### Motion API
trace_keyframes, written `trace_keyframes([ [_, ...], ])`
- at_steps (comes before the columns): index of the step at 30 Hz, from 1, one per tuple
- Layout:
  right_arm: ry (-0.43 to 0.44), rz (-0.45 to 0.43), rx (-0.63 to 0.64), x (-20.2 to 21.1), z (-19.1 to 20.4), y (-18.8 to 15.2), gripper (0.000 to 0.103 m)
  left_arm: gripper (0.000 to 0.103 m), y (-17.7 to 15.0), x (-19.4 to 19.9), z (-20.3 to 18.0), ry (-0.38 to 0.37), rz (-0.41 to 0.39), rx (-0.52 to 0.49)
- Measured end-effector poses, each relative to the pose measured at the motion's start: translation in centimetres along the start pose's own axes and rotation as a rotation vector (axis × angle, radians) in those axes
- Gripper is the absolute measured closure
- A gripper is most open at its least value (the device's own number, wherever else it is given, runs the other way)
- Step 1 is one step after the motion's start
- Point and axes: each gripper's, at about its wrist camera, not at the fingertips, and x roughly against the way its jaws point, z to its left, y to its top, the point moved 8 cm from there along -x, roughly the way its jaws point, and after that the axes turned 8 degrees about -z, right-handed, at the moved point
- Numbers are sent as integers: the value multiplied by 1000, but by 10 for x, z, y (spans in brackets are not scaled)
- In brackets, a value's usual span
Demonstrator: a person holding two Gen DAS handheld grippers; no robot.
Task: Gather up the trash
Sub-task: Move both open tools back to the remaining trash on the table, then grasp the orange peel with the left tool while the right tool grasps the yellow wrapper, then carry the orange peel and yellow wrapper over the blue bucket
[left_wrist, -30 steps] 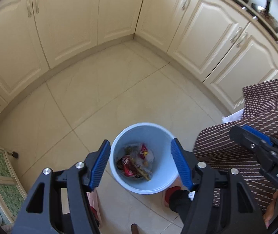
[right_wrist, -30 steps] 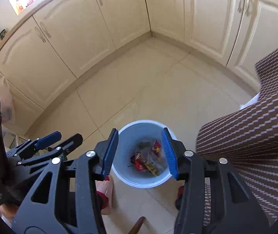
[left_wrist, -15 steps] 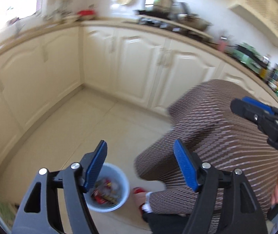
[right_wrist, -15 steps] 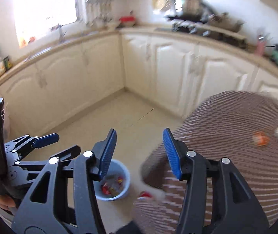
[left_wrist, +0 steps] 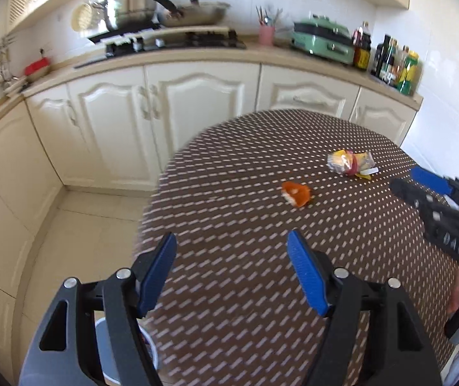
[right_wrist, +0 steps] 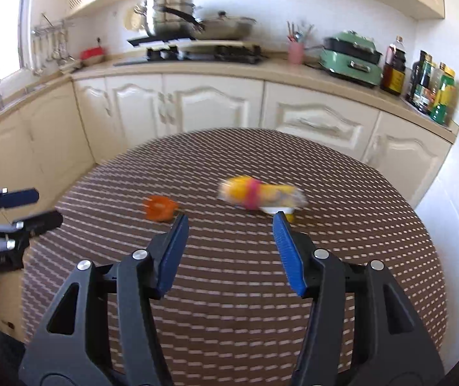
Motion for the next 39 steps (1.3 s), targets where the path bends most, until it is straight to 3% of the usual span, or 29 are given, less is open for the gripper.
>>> trace_keyframes([
  [3,-10,27,3,-10,-17,-11,49,33,8,-29,-21,-33,34,0],
  [12,-9,62,47,-49,-22,-6,46,37,6,-91,-44,8,134,8],
  [13,-8,60,56,-51,-21,-5,46,44,5,-95,-45,-3,142,11],
  [15,-5,59,88,-58,-16,-3,45,84,6,-98,-46,-12,139,2],
  [18,1,56,141,-69,-5,3,45,99,11,-95,-41,-59,123,61],
  [29,13,117,311,-115,32,4,43,99,9,-79,-20,-128,93,117],
  [30,1,125,317,-117,31,3,45,99,7,-77,-18,-136,94,124],
  [31,-21,134,313,-121,28,3,53,99,6,-74,-15,-136,93,127],
  [32,-42,132,312,-122,25,4,68,99,5,-72,-14,-135,89,127],
  [33,-65,131,307,-123,21,6,72,99,4,-69,-11,-135,84,129],
  [39,-42,118,210,-110,16,11,74,99,2,-42,1,-152,56,144],
])
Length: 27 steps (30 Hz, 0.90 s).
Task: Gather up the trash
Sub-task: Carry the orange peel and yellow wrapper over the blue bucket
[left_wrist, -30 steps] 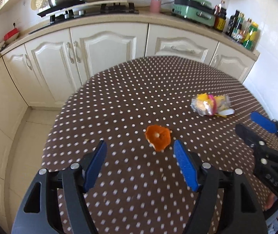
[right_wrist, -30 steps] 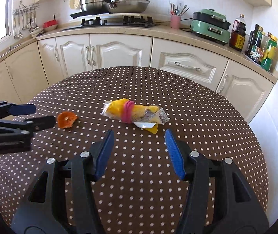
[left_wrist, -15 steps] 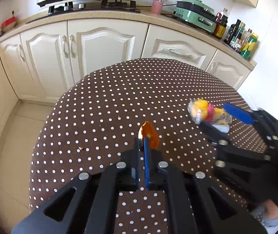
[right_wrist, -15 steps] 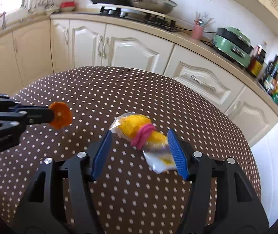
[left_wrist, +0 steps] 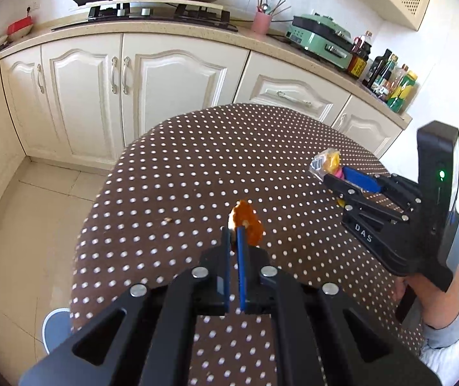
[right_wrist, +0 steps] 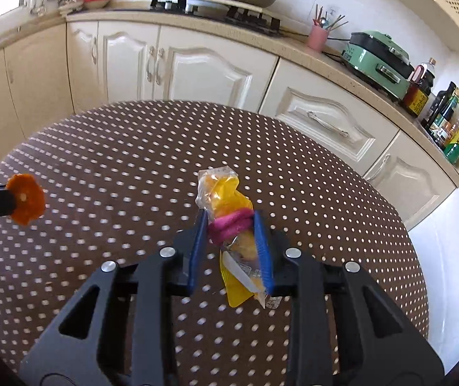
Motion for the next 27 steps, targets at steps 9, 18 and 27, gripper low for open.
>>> trace_keyframes([
  [9,207,-102,-16,75,88,29,74,99,-4,68,41,9,-71,48],
  [18,499,-100,5,122,251,46,74,99,-52,159,151,127,-125,148],
  [27,666,4,77,119,419,16,74,99,-141,212,281,322,-102,283],
])
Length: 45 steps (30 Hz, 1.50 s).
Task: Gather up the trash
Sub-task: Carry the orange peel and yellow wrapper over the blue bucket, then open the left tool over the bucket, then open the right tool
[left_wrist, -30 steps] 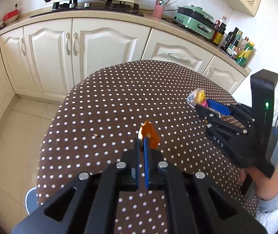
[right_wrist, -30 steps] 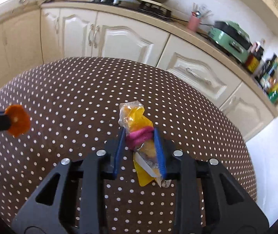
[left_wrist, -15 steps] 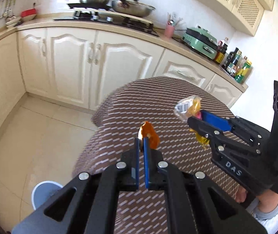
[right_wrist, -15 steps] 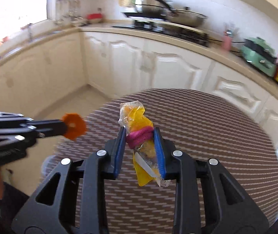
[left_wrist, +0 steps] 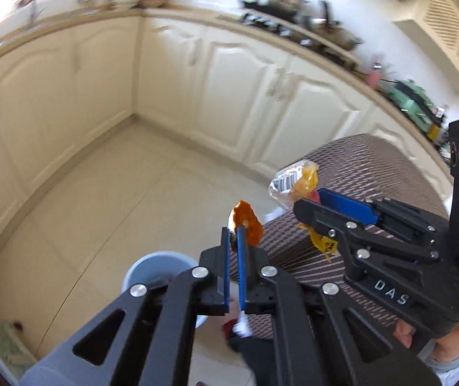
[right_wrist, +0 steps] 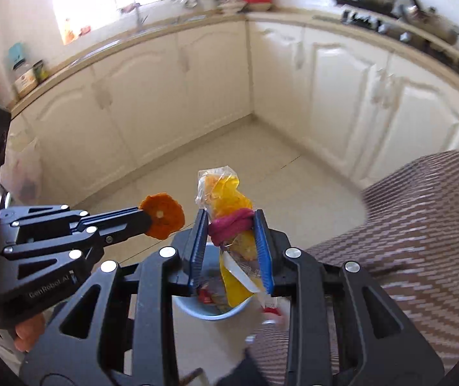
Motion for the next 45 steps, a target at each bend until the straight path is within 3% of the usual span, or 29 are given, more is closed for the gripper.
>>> trace_keyframes([
  [6,57,117,-57,-78,36,-48,74,99,-63,-42,95,122,127,122],
  [11,44,211,-99,-129,43,-102,74,99,-104,-83,133,175,201,177],
  [16,-2,237,-118,-158,32,-126,74,99,-126,-114,138,170,232,201],
  [24,-64,236,-137,-179,13,-139,74,97,-129,-137,127,139,242,180],
  [25,-70,236,-137,-180,11,-139,74,96,-130,-139,127,134,249,179],
  [27,-71,242,-138,-182,10,-142,74,80,-131,-142,124,135,260,167],
  [29,-72,245,-143,-184,8,-144,74,73,-130,-141,125,159,246,153],
  [45,-43,256,-159,-198,25,-149,74,55,-134,-135,145,206,252,176],
])
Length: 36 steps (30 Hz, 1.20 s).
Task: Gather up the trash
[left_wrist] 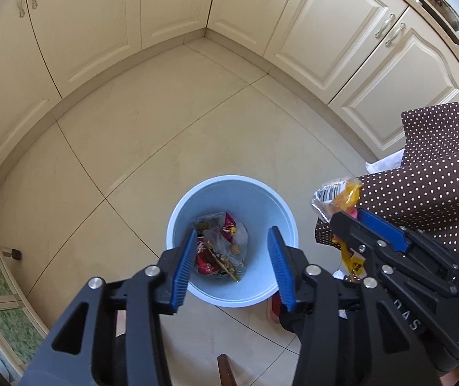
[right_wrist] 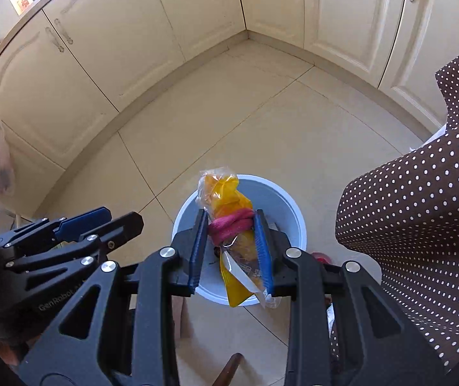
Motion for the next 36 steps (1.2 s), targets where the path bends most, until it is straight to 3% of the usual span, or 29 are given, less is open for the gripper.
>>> trace_keyframes([
  [6,8,-9,-12,-4,3,3,72,42,3,3,9,25,-17,13],
  [13,8,-16,-40,-1,-2,6,67,38,4,8,12,37,-37,-4],
  [15,6,-23,-42,4,-4,6,61,35,6,15,12,47,-61,-18],
  [18,2,-41,-34,21,-7,7,61,35,8,32,10,67,-109,-43],
  [21,-10,-77,-14,48,-5,10,59,34,8,60,6,124,-181,-78],
  [25,-49,-165,26,105,-5,13,52,34,6,105,-12,144,-253,-121],
  [36,-124,-495,92,315,0,-3,30,22,-16,286,-88,30,-542,-175],
])
